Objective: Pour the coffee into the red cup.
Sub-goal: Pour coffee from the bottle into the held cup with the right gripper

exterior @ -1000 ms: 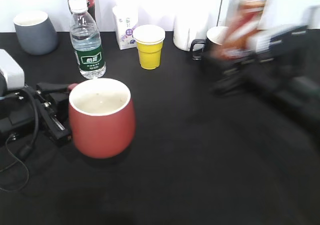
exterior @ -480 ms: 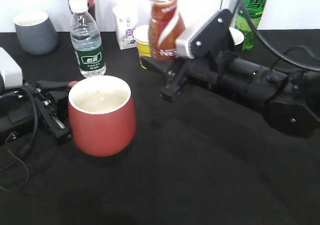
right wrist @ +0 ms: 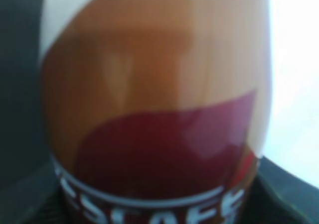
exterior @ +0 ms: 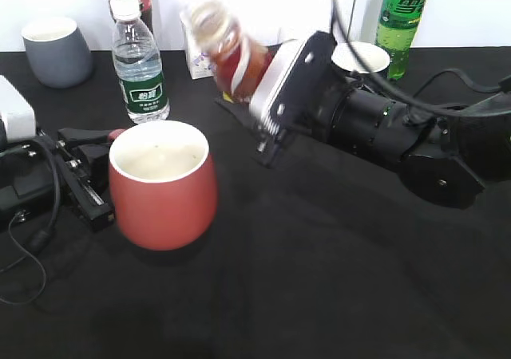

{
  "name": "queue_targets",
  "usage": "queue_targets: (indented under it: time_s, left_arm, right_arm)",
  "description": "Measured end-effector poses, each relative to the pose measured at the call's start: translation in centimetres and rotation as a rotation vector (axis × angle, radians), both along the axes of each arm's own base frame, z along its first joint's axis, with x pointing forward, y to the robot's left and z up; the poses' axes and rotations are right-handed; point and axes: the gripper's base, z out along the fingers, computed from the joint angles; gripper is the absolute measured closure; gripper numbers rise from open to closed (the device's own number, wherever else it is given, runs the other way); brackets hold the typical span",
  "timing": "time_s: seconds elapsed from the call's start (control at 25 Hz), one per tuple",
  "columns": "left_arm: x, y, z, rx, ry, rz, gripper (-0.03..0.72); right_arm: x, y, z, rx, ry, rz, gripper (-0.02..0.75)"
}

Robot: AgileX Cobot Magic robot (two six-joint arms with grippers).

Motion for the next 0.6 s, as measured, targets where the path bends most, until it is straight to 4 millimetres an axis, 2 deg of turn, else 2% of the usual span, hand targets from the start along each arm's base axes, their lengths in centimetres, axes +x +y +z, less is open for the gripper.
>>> queue_targets:
  time_s: [0.2, 0.6]
  left_arm:
    - [-0.01, 0.01, -0.08, 0.007, 0.005, 0.000, 0.634]
    - [-0.24, -0.16, -0.27, 0.054, -0.016, -0.038, 0.630]
  right_arm:
    - [-0.17, 0.14, 0.79, -0.103, -0.278, 0.020, 0.203]
    - [0.16, -0.12, 0.93, -0.291, -0.523, -0.030, 0.203]
